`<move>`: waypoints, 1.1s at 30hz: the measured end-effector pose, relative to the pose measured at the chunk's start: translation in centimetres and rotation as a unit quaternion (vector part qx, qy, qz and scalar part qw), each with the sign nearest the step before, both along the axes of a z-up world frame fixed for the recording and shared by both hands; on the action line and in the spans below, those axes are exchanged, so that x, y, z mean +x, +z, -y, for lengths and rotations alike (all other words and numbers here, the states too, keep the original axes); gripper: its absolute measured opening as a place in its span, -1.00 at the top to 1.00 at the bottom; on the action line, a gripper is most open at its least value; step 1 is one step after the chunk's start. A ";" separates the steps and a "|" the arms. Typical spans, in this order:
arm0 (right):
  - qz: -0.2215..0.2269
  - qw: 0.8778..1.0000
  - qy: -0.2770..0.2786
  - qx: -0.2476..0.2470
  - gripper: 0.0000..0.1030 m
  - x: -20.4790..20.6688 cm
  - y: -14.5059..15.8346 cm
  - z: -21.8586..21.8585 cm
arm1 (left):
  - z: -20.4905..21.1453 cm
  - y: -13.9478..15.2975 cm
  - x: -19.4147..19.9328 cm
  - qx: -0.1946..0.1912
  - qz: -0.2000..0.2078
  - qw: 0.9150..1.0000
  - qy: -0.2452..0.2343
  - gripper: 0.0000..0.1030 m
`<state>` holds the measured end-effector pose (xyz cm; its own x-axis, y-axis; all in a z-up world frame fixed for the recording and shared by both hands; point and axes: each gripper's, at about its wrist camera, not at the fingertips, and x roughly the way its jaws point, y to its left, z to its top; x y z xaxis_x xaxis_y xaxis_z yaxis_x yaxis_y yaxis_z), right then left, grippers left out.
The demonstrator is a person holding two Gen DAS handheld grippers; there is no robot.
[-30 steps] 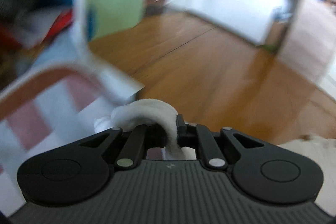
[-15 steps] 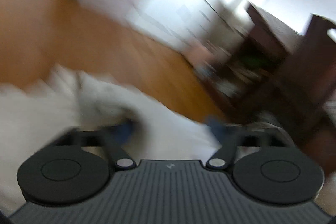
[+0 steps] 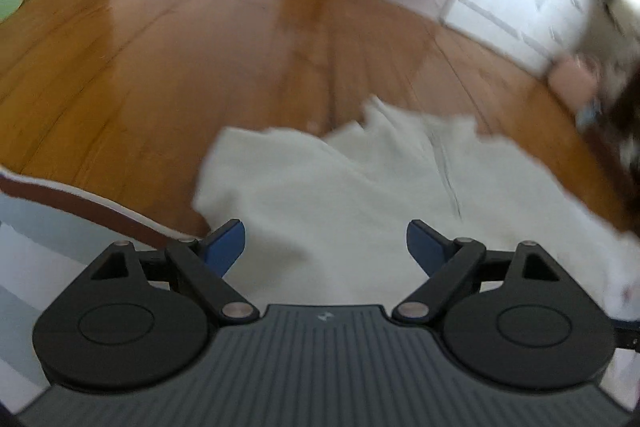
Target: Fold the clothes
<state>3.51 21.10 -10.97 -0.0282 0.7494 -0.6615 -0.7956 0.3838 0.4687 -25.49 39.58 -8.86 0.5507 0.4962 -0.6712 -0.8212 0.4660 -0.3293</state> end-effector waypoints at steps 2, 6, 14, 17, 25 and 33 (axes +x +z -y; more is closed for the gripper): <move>0.001 1.000 -0.026 0.009 -0.42 1.3 -0.2 -1.6 | -2.1 -0.3 -0.7 -0.005 0.006 1.000 0.019 -0.73; -0.018 0.998 -0.053 -0.012 -0.52 3.4 -2.3 -5.3 | -6.9 -2.6 -2.0 -0.053 0.029 0.997 0.037 -0.73; -0.014 0.999 -0.034 -0.032 -0.35 3.8 -5.1 -7.9 | -11.9 -7.2 -2.1 -0.134 0.089 0.987 0.011 -0.72; 0.041 0.998 0.012 -0.035 0.79 3.0 -4.5 -8.8 | -12.5 -8.4 -1.8 -0.152 0.189 0.969 -0.040 0.34; 0.193 0.972 0.012 0.134 0.83 1.8 5.8 -8.8 | -9.8 -2.0 -0.9 0.051 0.157 0.985 0.040 0.62; 0.211 0.962 -0.108 -0.139 0.51 7.8 -1.7 -15.0 | -8.1 -3.1 0.1 -0.023 0.040 0.997 0.060 -0.14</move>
<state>11.32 36.15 -12.70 0.4223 0.5005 -0.7557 -0.7805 0.6248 -0.0224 -25.40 47.64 -11.99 0.5420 0.5316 -0.6509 -0.8403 0.3496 -0.4142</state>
